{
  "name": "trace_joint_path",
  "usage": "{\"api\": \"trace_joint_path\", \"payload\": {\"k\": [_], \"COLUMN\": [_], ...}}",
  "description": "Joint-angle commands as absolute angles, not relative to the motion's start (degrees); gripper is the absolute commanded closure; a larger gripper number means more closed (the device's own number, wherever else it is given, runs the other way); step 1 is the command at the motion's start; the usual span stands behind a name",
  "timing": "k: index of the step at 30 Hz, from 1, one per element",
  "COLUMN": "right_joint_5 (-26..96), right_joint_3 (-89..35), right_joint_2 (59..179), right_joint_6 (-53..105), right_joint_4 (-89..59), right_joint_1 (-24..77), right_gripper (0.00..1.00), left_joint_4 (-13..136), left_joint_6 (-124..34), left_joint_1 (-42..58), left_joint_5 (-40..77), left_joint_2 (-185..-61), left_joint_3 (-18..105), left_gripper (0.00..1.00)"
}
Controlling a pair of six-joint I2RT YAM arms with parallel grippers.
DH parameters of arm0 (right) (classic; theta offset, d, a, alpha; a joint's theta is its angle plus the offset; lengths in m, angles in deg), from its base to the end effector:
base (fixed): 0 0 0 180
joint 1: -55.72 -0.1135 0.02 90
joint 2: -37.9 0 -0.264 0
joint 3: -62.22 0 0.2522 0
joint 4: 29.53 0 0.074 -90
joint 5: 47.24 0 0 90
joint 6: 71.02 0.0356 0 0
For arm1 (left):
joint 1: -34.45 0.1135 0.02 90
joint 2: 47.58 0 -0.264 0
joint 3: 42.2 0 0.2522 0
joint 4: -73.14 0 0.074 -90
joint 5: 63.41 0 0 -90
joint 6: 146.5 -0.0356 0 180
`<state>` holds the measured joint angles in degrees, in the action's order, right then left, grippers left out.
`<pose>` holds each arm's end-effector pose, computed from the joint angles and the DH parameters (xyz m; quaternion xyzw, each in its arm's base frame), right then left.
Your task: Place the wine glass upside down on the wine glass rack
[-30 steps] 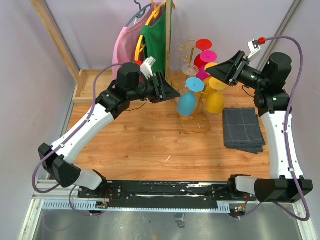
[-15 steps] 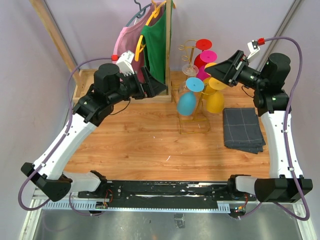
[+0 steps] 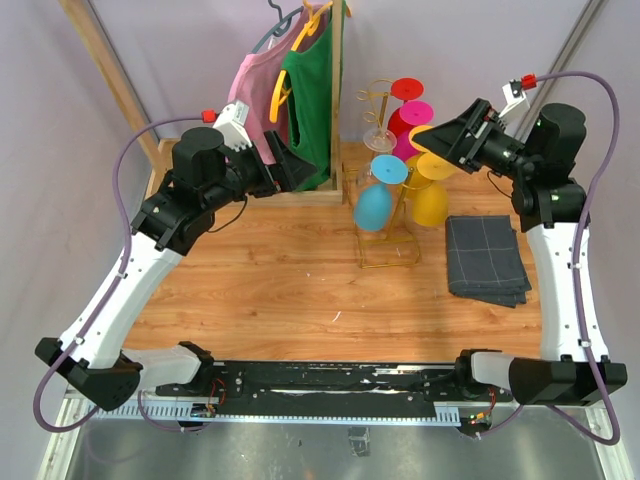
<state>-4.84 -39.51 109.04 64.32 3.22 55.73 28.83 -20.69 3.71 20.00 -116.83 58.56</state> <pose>0.2497 0.0262 0.4880 -0.0042 0.7160 0.5128 0.4736 0.2112 -0.1303 0.4680 0.0013 0.7811 -0.3793 0.4961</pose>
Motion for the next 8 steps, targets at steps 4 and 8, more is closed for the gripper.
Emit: {"api": "trace_joint_path", "payload": {"k": [4,8], "right_joint_5": [0.2,0.7], "right_joint_3": [-43.0,-42.7], "right_joint_2": [106.4,105.8], "right_joint_6": [59.1,58.5], "right_joint_4": [7.3,7.3], "right_joint_1": [56.8,56.7], "right_gripper": [0.02,0.02], "left_joint_4": [30.7,31.0], "left_joint_6": [-19.7,-19.7], "left_joint_1": [4.1,4.1], "left_joint_5": [17.7,17.6], "left_joint_2": [-115.9,-115.7], "left_joint_3": [57.4,57.3], "left_gripper": [0.01,0.01]}}
